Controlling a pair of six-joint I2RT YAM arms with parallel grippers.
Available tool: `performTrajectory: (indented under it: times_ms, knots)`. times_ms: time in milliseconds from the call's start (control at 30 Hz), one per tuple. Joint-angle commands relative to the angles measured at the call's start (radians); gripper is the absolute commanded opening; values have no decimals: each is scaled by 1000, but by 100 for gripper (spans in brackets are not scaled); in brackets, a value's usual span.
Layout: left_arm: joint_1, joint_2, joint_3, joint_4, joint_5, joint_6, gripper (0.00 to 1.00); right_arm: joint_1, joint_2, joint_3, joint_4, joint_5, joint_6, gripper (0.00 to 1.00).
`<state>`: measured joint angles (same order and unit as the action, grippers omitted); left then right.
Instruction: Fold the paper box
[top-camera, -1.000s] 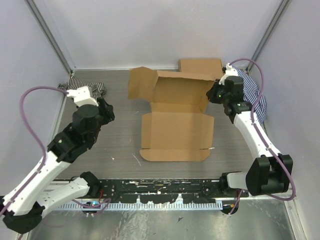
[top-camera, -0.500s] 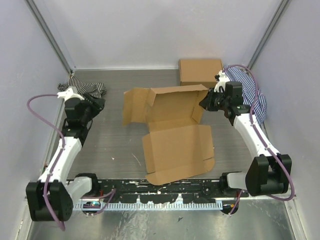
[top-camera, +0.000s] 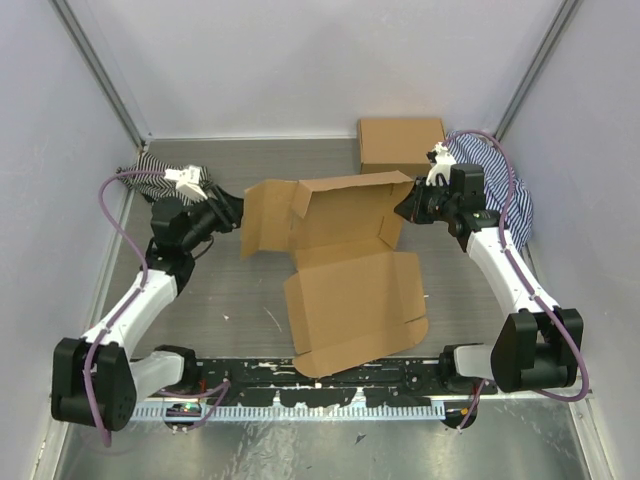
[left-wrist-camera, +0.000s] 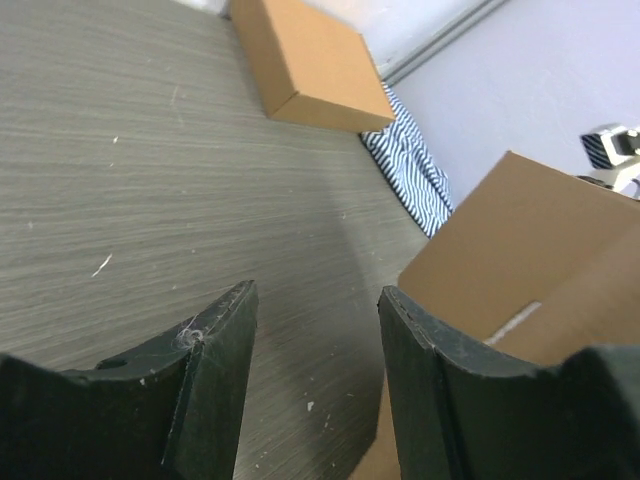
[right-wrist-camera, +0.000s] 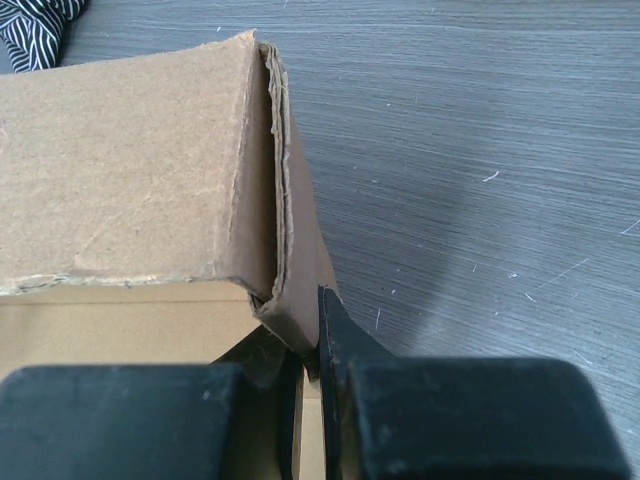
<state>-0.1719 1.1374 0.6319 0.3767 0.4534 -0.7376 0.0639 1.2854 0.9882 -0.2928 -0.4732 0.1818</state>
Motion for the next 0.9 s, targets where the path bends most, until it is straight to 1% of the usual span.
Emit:
performTrajectory:
  times_ms: [0, 133, 433, 600, 867]
  knots:
    - [-20, -93, -30, 44, 51, 32, 59, 0, -8, 12, 50, -17, 3, 1]
    - [-72, -178, -42, -49, 38, 75, 59, 2, -11, 16, 41, 0, 1, 1]
    - [-191, -290, -76, -114, -1, 86, 59, 10, -12, 19, 30, 29, -4, 1]
    - [-247, -299, -74, -130, -35, 92, 60, 16, -12, 18, 31, 30, -4, 1]
    - [-350, -260, -41, -127, -96, 110, 60, 36, -21, 18, 28, 46, -6, 1]
